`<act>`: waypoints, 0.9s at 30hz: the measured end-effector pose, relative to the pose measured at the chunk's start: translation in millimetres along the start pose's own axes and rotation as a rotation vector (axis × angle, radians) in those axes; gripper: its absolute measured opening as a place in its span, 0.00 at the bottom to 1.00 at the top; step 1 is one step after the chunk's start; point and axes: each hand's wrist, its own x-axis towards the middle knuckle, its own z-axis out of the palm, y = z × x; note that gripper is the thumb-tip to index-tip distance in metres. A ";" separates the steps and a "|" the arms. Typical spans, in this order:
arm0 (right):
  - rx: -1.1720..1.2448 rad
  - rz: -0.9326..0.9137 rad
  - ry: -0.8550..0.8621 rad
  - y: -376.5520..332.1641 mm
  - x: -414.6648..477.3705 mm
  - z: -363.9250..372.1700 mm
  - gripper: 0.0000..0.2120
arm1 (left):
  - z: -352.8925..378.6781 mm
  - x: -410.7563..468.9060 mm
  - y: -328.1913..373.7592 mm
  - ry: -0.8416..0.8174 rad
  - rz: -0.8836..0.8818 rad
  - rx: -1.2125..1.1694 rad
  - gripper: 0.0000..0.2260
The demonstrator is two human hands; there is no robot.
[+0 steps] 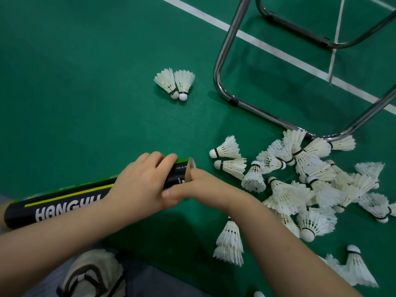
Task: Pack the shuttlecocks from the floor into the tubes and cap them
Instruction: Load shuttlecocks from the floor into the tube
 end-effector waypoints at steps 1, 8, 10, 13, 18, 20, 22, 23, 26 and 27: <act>0.032 -0.038 0.093 0.2 1.1 2.6 0.15 | -0.4 4.0 -0.1 0.003 -0.009 -0.005 0.28; 0.318 -0.130 0.977 31.6 -11.5 -36.9 0.04 | -7.9 29.0 2.1 0.013 -0.067 0.010 0.33; 0.231 0.055 1.121 56.0 -11.6 -53.7 0.07 | -7.0 31.5 3.5 0.025 -0.049 0.017 0.33; 0.145 0.266 1.169 83.2 -9.8 -69.0 0.20 | -4.9 36.2 6.9 0.028 -0.017 0.027 0.34; -0.214 0.475 1.043 98.4 5.3 -80.3 0.26 | -7.1 43.0 12.7 0.035 0.001 0.051 0.33; -0.347 0.511 0.996 103.4 11.8 -82.3 0.21 | -7.9 43.8 13.5 0.039 0.001 0.049 0.33; -0.390 0.512 0.986 107.5 15.3 -82.9 0.14 | -7.7 43.0 13.7 0.054 0.011 0.050 0.33; -0.362 0.490 1.000 105.9 14.8 -82.9 0.12 | -7.2 42.3 13.8 0.060 0.014 0.050 0.34; -0.142 0.313 1.113 89.0 1.9 -79.0 0.11 | -6.9 40.8 14.4 0.061 0.020 0.048 0.34; -0.063 0.216 1.159 80.6 -6.6 -73.9 0.13 | -7.2 40.6 14.5 0.060 0.018 0.050 0.34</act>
